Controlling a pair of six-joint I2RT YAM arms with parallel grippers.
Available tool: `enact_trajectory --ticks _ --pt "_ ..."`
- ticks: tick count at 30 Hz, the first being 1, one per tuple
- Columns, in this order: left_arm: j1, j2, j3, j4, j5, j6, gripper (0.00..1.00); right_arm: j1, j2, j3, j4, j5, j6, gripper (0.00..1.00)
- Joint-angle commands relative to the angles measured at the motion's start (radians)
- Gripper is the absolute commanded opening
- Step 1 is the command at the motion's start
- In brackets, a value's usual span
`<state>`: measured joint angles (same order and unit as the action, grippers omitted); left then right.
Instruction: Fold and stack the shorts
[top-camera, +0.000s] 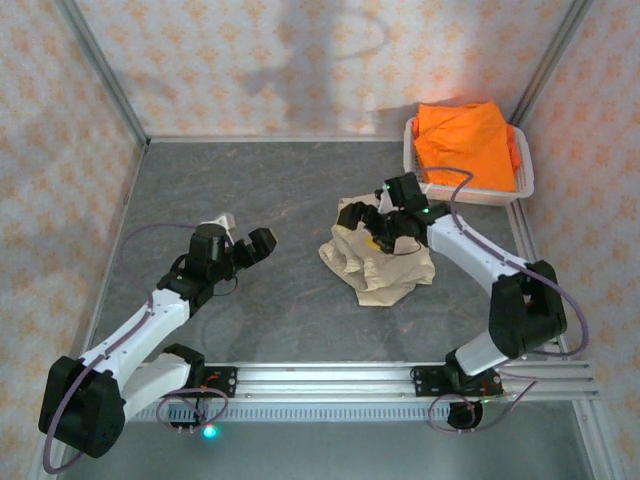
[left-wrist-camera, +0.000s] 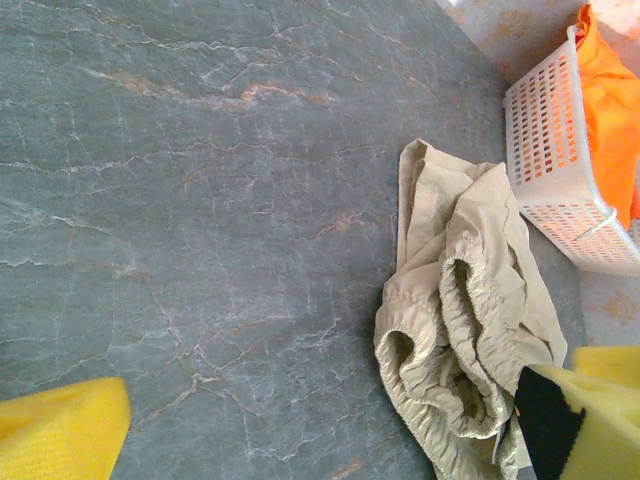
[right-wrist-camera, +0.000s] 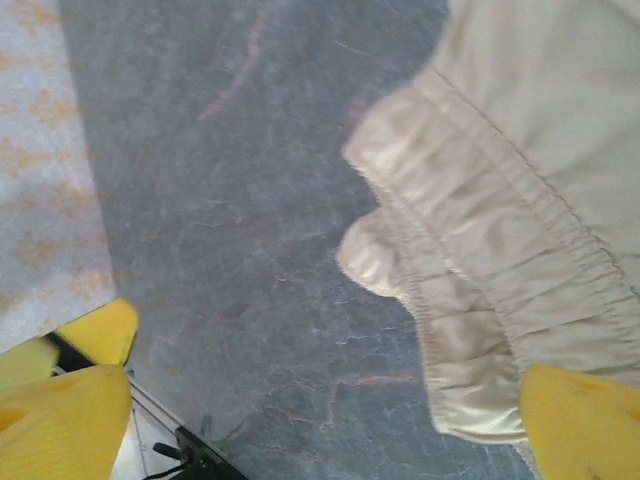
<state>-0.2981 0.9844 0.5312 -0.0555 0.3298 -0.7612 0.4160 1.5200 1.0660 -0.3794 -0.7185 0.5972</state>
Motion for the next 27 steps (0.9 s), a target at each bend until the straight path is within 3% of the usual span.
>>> enact_trajectory --ticks 1,11,16,21,25,27 --pt "0.005 -0.024 0.017 0.018 -0.015 -0.007 1.0 0.006 0.032 -0.075 0.226 -0.062 0.155 0.96" --pt "0.005 0.002 0.015 0.057 0.002 -0.028 1.0 0.066 0.183 -0.365 0.588 -0.052 0.394 0.87" --pt "0.004 0.045 0.061 0.085 0.054 -0.051 1.0 0.108 0.159 -0.36 0.601 -0.064 0.393 0.86" --pt "-0.03 0.111 0.158 0.111 0.116 -0.099 1.0 0.129 -0.06 -0.29 0.365 0.069 0.236 0.91" --pt "-0.085 0.203 0.259 0.134 0.17 -0.144 1.0 0.128 -0.25 -0.215 0.062 0.31 0.038 1.0" --pt "-0.122 0.254 0.308 0.154 0.184 -0.162 1.0 0.126 -0.315 -0.192 -0.057 0.441 -0.033 1.0"
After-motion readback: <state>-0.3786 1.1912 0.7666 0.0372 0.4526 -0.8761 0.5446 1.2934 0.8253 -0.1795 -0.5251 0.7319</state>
